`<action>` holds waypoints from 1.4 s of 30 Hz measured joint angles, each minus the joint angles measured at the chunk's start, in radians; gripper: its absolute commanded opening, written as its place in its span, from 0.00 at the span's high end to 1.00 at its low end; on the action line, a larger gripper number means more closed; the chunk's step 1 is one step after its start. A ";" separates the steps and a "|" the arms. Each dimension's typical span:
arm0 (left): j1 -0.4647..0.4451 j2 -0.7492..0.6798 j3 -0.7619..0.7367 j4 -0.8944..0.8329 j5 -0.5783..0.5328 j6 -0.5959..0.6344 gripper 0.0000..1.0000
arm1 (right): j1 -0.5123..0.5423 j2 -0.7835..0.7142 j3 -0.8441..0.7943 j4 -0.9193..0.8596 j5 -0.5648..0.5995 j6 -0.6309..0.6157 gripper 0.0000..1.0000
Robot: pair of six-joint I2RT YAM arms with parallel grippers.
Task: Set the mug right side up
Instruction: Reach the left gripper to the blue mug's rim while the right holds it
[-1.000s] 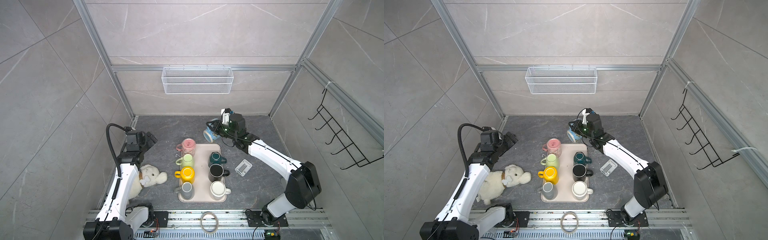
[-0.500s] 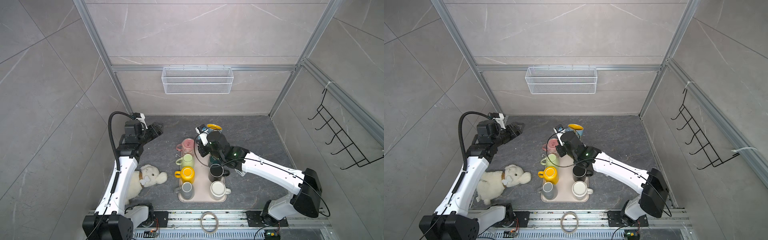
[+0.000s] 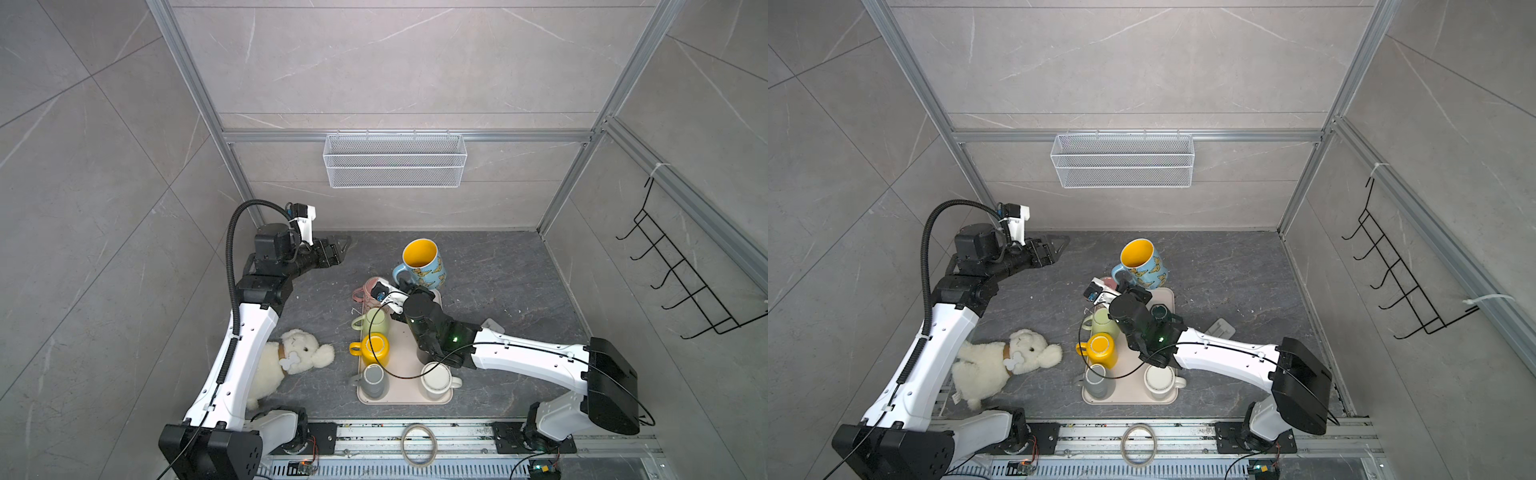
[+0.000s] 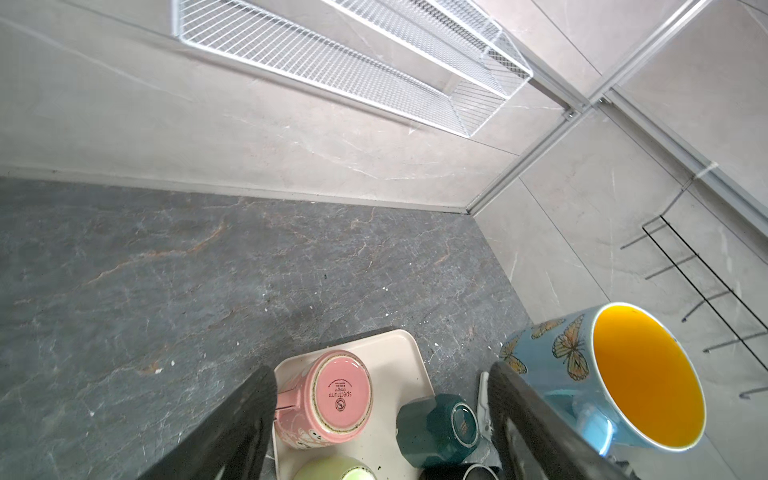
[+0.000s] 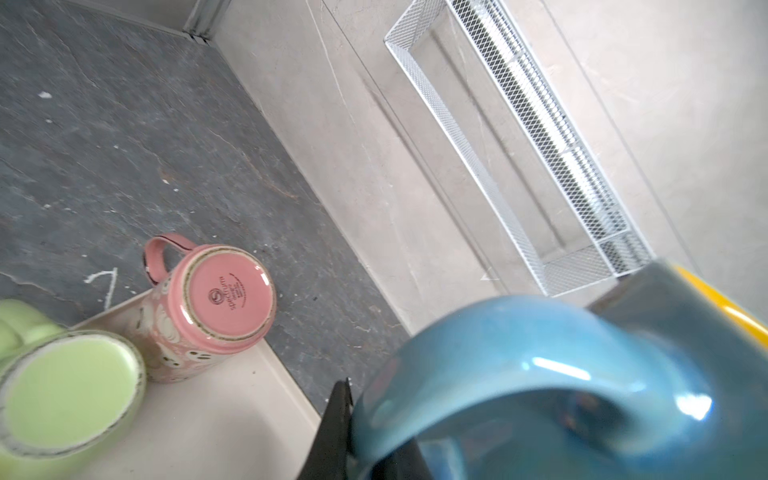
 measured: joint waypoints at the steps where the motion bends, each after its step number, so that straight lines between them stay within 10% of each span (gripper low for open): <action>1: -0.011 0.002 0.005 -0.001 0.014 0.019 0.18 | 0.001 0.003 -0.007 0.025 0.008 -0.031 1.00; 18: -0.278 0.043 0.090 -0.233 0.098 0.449 0.23 | 0.018 0.034 -0.047 0.173 0.028 -0.228 1.00; 42: -0.332 0.114 0.106 -0.293 0.077 0.509 0.52 | 0.039 0.034 -0.051 0.161 -0.009 -0.229 1.00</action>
